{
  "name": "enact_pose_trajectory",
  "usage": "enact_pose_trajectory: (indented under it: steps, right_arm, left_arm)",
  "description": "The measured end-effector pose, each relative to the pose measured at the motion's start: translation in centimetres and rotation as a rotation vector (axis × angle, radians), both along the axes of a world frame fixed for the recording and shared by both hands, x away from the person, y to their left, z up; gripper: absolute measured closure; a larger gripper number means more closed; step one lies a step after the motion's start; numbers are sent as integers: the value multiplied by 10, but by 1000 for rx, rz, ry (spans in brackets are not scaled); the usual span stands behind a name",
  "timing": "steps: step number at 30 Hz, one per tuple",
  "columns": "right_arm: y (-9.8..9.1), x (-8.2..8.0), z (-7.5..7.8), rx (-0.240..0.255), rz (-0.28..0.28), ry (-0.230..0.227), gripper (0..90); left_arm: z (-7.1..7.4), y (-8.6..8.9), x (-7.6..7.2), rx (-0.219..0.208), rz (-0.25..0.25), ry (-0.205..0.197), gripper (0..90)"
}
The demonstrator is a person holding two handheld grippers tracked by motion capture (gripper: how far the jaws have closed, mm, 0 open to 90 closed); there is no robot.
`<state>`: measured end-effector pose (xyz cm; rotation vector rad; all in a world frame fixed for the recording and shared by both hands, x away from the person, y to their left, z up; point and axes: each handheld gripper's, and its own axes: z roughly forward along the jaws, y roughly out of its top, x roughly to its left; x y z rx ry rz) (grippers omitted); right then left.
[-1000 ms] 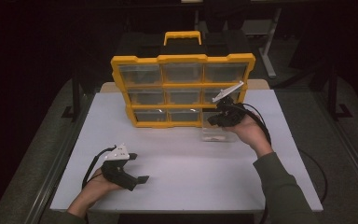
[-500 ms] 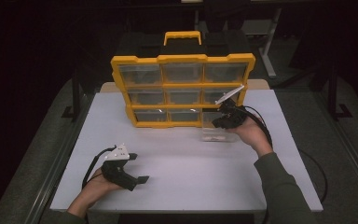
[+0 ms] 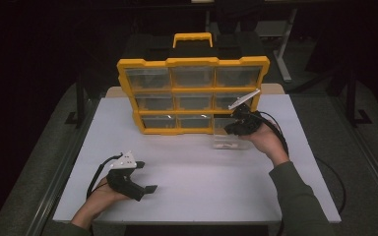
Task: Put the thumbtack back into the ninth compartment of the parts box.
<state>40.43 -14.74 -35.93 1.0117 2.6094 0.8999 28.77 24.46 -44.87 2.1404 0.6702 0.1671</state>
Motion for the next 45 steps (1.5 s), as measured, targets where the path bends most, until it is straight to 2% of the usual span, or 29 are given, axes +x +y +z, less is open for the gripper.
enact_pose_trajectory:
  steps: [4,11,18,33,45]
  right_arm:
    - [1,-6,7,25,4,-17,882]
    - [4,-18,18,76,22,-32,882]
    - [8,-33,21,94,37,-49,860]
    - [8,-65,-1,115,69,-59,730]
    - [-1,-83,-27,94,47,-69,583]
  left_arm:
    - [0,-1,0,1,-1,0,0]
    - [0,0,0,2,-1,-1,0]
    - [0,0,0,2,-1,-1,0]
    - [0,0,-1,-2,1,-4,0]
    - [1,1,-1,0,3,-3,0]
